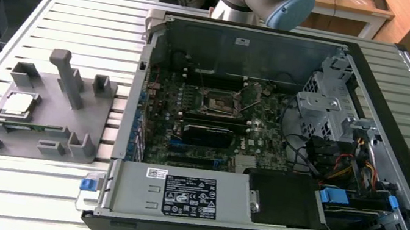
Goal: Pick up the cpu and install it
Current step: 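Pick up the cpu and move it towards the insertion slot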
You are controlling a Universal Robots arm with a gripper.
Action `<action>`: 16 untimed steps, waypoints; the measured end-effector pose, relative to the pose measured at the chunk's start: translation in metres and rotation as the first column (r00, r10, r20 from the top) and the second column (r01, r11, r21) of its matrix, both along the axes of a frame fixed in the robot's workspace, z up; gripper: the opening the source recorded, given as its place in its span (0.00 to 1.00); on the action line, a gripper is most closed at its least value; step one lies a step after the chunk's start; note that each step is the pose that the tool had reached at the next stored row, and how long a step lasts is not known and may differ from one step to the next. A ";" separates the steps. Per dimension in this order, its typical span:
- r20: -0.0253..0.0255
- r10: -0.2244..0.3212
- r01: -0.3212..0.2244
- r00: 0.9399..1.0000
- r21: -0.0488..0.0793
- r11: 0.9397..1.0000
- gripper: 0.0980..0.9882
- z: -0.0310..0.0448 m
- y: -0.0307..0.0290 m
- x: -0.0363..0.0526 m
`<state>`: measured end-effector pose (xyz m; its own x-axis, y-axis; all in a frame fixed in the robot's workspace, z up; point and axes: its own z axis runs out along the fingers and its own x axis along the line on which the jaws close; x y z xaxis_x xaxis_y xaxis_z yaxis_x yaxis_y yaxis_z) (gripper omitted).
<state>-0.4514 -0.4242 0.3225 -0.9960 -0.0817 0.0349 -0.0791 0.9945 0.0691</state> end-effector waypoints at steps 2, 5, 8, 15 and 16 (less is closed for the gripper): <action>0.000 0.000 0.000 1.000 0.000 1.000 0.61 -0.0030 0.0000 0.0003; 0.000 0.000 0.000 1.000 0.000 1.000 0.61 -0.0079 0.0000 0.0005; 0.000 0.000 0.000 1.000 0.000 1.000 0.61 -0.0131 0.0000 0.0006; 0.000 0.000 0.000 1.000 0.000 1.000 0.61 -0.0221 0.0000 0.0036; 0.000 0.000 0.000 1.000 0.000 1.000 0.61 -0.0231 0.0000 0.0041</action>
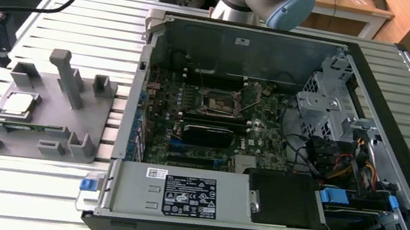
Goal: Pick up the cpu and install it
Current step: 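Pick up the cpu and move it towards the insertion slot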
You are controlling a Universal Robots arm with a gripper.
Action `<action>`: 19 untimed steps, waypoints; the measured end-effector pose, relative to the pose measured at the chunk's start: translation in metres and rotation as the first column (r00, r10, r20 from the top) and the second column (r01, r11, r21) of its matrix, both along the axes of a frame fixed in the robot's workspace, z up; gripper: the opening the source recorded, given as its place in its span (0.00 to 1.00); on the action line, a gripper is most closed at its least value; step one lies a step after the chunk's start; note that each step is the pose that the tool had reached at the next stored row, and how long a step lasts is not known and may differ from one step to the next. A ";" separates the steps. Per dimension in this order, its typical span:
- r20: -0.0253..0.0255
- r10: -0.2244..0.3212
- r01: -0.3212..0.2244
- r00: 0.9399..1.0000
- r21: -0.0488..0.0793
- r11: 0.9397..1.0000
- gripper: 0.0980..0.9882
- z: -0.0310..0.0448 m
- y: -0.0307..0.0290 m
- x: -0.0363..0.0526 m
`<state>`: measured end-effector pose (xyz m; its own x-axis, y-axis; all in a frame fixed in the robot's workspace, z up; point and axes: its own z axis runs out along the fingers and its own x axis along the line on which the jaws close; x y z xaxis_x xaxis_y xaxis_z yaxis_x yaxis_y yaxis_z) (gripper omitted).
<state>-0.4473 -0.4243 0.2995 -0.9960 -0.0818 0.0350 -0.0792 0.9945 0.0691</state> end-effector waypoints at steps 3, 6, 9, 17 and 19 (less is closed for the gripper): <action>0.000 0.000 0.000 1.000 0.000 1.000 0.61 -0.0028 0.0000 0.0008; 0.000 0.000 0.000 1.000 0.000 1.000 0.61 -0.0058 0.0000 0.0009; 0.000 0.000 0.000 1.000 0.000 1.000 0.61 -0.0078 0.0000 0.0009; 0.000 0.000 0.000 1.000 0.000 1.000 0.61 -0.0131 0.0000 0.0009; 0.000 0.000 0.000 1.000 0.000 1.000 0.61 -0.0148 -0.0001 0.0009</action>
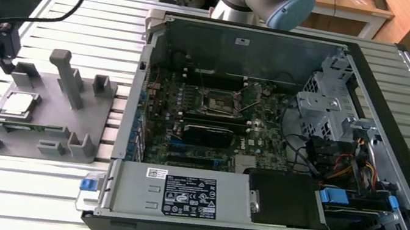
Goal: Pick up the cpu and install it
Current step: 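Pick up the cpu and move it towards the insertion slot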
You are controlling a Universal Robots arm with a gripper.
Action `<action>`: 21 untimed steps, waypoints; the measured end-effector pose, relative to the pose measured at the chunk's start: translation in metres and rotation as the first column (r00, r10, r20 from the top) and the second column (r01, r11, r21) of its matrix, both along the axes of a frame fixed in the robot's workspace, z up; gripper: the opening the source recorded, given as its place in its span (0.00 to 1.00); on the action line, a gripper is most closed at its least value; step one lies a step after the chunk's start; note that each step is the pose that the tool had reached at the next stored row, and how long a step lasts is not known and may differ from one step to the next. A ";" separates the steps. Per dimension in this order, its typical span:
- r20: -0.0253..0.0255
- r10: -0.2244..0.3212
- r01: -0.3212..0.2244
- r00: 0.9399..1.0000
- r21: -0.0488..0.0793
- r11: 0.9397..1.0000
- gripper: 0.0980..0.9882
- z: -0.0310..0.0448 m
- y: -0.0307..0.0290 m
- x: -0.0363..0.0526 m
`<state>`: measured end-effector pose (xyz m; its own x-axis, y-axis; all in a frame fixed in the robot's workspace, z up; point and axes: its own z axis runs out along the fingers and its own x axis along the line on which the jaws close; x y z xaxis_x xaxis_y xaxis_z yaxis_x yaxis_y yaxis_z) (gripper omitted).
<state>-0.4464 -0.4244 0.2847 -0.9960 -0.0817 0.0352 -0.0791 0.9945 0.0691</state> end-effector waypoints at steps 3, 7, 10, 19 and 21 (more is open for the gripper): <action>0.000 0.000 0.000 1.000 0.000 1.000 0.61 -0.0021 -0.0001 0.0001; 0.000 0.000 0.000 1.000 0.000 1.000 0.61 -0.0048 -0.0001 0.0002; 0.000 0.000 0.000 1.000 0.000 1.000 0.61 -0.0077 -0.0002 0.0002; 0.005 0.000 0.000 1.000 -0.002 1.000 0.70 -0.0197 -0.0002 0.0002; 0.005 0.000 0.000 1.000 -0.002 1.000 0.70 -0.0227 -0.0002 0.0002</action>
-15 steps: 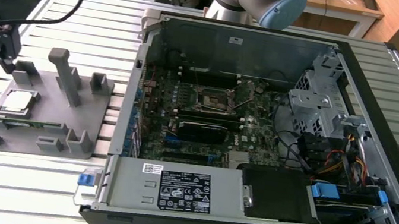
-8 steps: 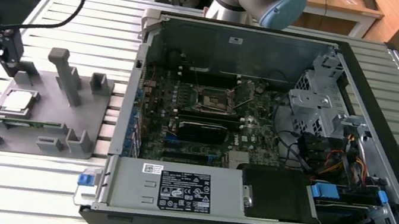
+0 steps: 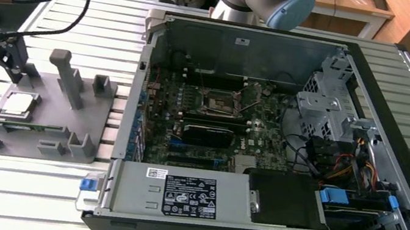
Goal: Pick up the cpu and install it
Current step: 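Pick up the cpu and move it towards the insertion slot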
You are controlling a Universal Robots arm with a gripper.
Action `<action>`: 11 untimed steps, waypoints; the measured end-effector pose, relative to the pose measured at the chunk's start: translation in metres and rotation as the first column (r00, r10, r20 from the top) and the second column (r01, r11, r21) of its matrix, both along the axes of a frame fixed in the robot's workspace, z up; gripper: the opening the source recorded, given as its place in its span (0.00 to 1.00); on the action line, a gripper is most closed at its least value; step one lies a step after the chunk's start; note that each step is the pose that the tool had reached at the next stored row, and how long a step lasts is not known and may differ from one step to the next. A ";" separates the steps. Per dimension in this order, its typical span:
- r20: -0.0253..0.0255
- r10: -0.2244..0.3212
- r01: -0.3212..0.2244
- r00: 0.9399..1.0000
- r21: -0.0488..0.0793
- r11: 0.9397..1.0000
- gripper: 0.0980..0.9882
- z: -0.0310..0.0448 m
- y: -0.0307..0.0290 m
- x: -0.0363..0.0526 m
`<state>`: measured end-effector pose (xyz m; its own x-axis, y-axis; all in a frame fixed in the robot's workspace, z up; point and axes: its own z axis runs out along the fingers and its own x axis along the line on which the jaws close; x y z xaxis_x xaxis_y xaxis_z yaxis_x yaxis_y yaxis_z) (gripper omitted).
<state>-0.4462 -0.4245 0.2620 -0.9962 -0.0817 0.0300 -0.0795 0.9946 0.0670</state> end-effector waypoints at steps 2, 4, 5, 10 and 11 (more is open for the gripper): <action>0.000 0.000 0.000 1.000 0.000 1.000 0.70 -0.0030 0.0000 0.0000; 0.000 0.000 0.000 1.000 0.000 1.000 0.70 -0.0058 0.0000 0.0000; 0.000 0.000 0.000 1.000 0.000 1.000 0.70 -0.0072 0.0000 0.0000; 0.000 0.000 0.000 1.000 0.000 1.000 0.70 -0.0128 0.0000 0.0002; 0.000 0.000 0.000 1.000 0.000 1.000 0.70 -0.0131 0.0000 0.0002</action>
